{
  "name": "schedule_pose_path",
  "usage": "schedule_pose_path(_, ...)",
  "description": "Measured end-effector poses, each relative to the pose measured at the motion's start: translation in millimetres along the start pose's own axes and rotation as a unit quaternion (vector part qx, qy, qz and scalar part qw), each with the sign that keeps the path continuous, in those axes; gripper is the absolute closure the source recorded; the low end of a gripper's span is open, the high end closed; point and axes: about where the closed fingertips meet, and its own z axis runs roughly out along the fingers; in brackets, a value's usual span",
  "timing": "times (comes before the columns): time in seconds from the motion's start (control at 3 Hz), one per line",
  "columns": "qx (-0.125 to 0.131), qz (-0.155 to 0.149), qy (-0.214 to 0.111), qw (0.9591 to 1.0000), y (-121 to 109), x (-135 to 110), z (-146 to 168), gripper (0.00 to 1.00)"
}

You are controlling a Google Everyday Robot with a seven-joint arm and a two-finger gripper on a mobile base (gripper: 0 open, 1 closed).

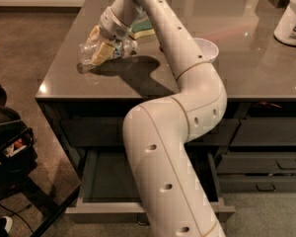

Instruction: Place water bottle into middle drawer

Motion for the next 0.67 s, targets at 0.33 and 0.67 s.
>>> schedule_pose_path(0.33,-0.032,0.032,-0.085,0.9953,29.6,-14.3,-12.0,1.00)
schedule_pose_path(0.67,-0.042,0.037,-0.170,0.9838,63.9,-51.3,-49.4,1.00)
